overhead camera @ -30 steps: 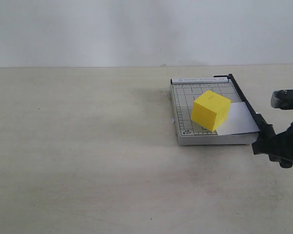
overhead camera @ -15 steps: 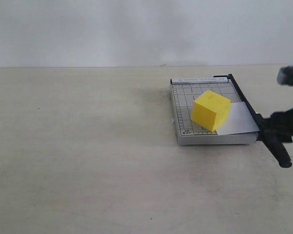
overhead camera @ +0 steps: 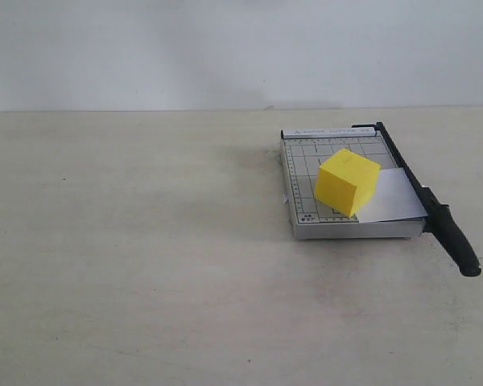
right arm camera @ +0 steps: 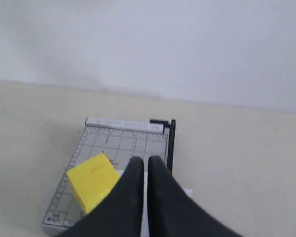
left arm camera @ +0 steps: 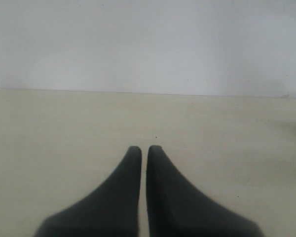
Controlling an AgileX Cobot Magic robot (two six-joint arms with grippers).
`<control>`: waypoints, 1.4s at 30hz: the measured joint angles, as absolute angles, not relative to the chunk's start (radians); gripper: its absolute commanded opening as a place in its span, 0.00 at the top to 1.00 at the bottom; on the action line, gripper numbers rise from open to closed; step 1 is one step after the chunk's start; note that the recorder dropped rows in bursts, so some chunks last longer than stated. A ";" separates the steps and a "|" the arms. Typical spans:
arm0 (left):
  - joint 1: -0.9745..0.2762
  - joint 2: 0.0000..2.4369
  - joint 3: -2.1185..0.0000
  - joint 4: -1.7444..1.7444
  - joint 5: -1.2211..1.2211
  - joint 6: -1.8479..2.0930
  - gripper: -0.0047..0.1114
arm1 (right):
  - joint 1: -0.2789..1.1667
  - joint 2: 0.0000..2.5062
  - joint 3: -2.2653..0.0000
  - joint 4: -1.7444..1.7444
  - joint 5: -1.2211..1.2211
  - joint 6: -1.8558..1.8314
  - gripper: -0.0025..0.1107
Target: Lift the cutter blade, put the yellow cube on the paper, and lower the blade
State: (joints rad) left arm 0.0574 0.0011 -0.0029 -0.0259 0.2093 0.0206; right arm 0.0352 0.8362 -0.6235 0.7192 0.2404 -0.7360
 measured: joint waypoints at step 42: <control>0.057 0.001 -0.003 -0.026 0.209 0.021 0.92 | 0.035 0.009 -0.155 0.792 0.326 -0.653 0.98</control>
